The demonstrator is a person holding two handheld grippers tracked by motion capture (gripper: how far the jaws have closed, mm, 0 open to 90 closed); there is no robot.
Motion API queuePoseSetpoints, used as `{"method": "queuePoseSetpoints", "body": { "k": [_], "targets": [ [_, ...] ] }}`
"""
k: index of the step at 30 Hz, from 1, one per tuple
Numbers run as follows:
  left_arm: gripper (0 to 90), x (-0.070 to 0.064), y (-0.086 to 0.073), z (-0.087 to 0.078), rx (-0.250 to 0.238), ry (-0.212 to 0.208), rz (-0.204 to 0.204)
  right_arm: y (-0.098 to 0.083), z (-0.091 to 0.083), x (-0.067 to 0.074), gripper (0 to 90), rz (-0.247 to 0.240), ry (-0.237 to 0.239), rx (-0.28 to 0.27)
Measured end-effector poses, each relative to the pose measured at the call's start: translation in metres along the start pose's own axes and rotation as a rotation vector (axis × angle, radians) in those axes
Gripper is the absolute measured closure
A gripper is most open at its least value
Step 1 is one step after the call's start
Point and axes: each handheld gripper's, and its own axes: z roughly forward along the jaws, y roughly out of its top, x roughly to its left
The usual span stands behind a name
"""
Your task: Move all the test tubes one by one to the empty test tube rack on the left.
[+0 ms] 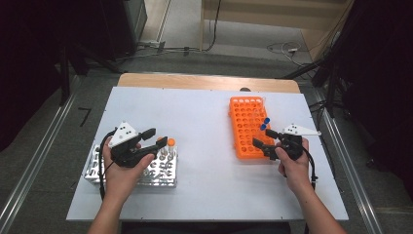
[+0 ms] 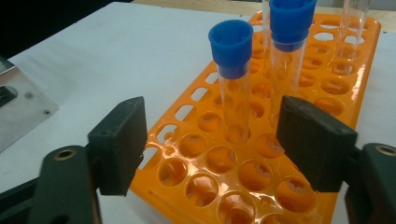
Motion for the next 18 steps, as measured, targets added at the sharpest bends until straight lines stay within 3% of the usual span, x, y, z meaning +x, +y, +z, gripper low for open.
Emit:
{"method": "queuePoseSetpoints", "body": {
  "k": [5, 13, 18],
  "targets": [
    [26.9, -0.006, 0.006, -0.004, -0.037, -0.042, 0.0, -0.001, 0.007, -0.002, 40.1, 0.002, -0.048, 0.018],
    [2.7, -0.018, 0.01, 0.001, -0.028, -0.106, 0.025, -0.003, 0.013, -0.002, 56.0, -0.025, -0.087, 0.037],
    [0.0, -0.024, 0.009, 0.003, -0.033, -0.141, 0.036, -0.004, 0.017, 0.002, 63.2, -0.04, -0.089, 0.048]
  ]
}}
